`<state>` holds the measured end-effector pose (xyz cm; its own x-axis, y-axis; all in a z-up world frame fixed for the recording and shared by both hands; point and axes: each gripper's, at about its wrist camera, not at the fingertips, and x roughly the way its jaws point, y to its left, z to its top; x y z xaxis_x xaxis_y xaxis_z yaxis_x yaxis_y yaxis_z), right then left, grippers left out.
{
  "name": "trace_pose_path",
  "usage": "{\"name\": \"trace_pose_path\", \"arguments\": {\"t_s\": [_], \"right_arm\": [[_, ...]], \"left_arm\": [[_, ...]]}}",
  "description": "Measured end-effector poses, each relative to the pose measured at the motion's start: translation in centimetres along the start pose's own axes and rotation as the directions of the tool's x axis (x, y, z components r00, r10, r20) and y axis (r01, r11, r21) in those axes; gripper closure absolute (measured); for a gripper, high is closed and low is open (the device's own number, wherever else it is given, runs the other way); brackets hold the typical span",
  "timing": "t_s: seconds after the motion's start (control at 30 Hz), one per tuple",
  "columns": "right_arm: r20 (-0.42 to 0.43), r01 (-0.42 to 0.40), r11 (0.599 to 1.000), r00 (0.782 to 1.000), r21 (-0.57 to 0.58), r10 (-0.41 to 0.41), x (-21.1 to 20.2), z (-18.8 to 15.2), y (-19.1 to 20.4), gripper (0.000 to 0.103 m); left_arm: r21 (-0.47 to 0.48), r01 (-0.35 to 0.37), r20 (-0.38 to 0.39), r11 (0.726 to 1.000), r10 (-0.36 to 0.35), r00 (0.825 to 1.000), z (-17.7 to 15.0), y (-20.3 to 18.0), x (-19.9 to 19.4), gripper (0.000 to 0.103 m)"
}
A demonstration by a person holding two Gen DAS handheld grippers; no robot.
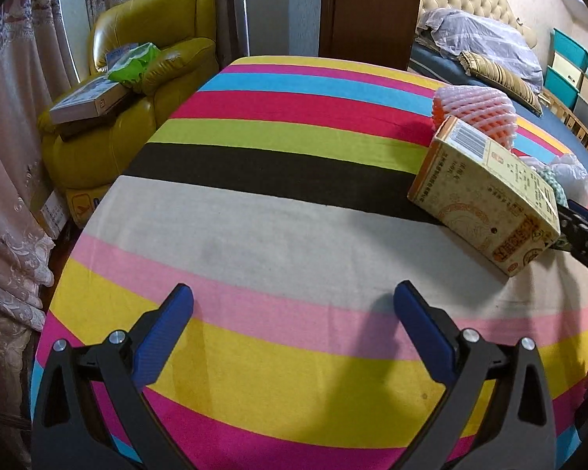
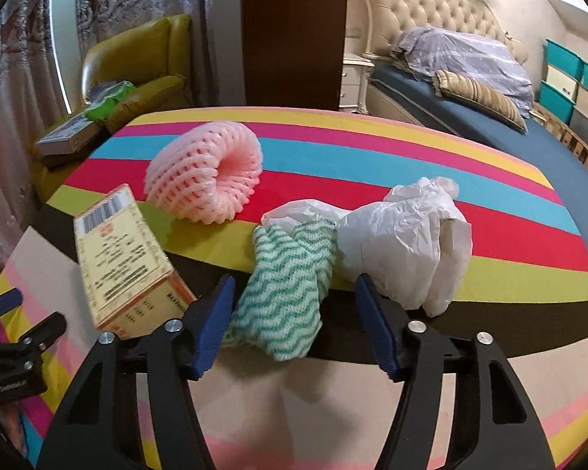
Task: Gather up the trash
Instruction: 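Grasp the green zigzag cloth with the right tool, then grasp the cardboard medicine box with the left tool while the right tool holds the cloth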
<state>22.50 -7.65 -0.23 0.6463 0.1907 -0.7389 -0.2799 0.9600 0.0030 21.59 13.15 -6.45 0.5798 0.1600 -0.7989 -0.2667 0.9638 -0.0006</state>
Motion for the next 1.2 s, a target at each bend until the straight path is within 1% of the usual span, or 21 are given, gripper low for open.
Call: {"name": "trace_pose_path", "arguments": {"t_s": [0.1,0.17,0.23,0.27,0.33,0.4,0.47,0.57,0.67,0.77,0.83,0.9,0.97,1.03,1.1,1.2], "right_arm": [[-0.022,-0.004,1.0,1.0,0.009,0.004,0.6,0.3,-0.2,0.045],[-0.038,0.0,1.0,0.999,-0.009,-0.001,0.9,0.2,0.1,0.047],[-0.056,-0.028,0.999,0.998,-0.03,0.026,1.0,0.0,0.5,0.06],[-0.053,-0.045,0.998,0.998,-0.043,0.043,0.9,-0.1,0.7,0.069],[-0.041,-0.035,0.996,0.999,-0.08,0.032,0.3,-0.6,1.0,0.072],[-0.032,-0.029,0.992,0.999,-0.123,0.025,-0.6,-1.5,1.2,0.073],[-0.031,-0.035,0.99,0.999,-0.138,0.031,-1.6,-2.6,0.9,0.074],[-0.023,-0.022,0.989,1.0,-0.147,0.019,-3.1,-4.3,-0.2,0.074],[-0.019,-0.012,0.995,1.0,-0.1,0.01,-4.5,-5.7,-2.5,0.074],[-0.011,0.021,0.998,1.0,-0.056,-0.021,-5.5,-6.6,-5.0,0.074],[0.01,0.062,0.998,0.998,-0.031,-0.062,-6.4,-7.3,-6.8,0.074],[0.024,0.084,0.996,0.996,-0.008,-0.083,-7.0,-7.7,-8.3,0.074],[0.035,0.085,0.995,0.996,0.043,-0.086,-7.6,-8.1,-10.2,0.074],[0.034,0.055,0.994,0.998,0.093,-0.058,-7.6,-8.3,-11.6,0.074],[0.027,0.029,0.993,0.999,0.115,-0.033,-7.5,-8.4,-12.1,0.074],[0.017,0.017,0.994,1.0,0.107,-0.019,-7.3,-8.4,-12.2,0.074]], "left_arm": [[-0.001,0.001,0.0,1.0,-0.001,1.0,0.0,0.0,0.0,0.004],[0.0,0.0,0.0,1.0,0.0,1.0,-0.1,-0.3,-0.1,0.004],[0.0,0.001,0.0,1.0,-0.001,1.0,-0.1,-0.3,-0.2,0.004],[-0.001,0.001,0.0,1.0,-0.001,1.0,-0.1,-0.3,-0.1,0.004],[-0.001,0.001,0.0,1.0,-0.001,1.0,-0.1,-0.3,-0.2,0.004],[-0.001,0.001,-0.001,1.0,-0.001,1.0,-0.1,-0.4,-0.1,0.004],[-0.001,0.001,-0.001,1.0,-0.001,1.0,-0.2,-0.4,-0.1,0.004],[-0.001,0.001,0.0,1.0,-0.001,1.0,-0.2,-0.4,-0.1,0.003],[-0.001,0.001,0.0,1.0,-0.001,1.0,-0.2,-0.4,-0.1,0.003],[-0.001,0.001,0.0,1.0,-0.001,1.0,-0.2,-0.4,-0.1,0.003],[-0.001,0.001,0.0,1.0,-0.001,1.0,-0.1,-0.4,-0.1,0.003],[-0.002,-0.003,0.001,1.0,0.003,1.0,-0.3,-0.4,0.0,0.003],[-0.012,-0.012,0.003,1.0,0.012,1.0,-0.3,-0.4,0.2,0.004],[-0.032,-0.025,0.028,0.999,0.025,0.999,-0.5,-0.9,-0.6,0.005],[-0.046,0.013,0.082,0.999,-0.01,0.997,-0.7,-2.0,-2.2,0.005],[0.0,0.075,0.152,0.997,-0.074,0.986,-0.2,-5.9,-5.1,0.005]]}}
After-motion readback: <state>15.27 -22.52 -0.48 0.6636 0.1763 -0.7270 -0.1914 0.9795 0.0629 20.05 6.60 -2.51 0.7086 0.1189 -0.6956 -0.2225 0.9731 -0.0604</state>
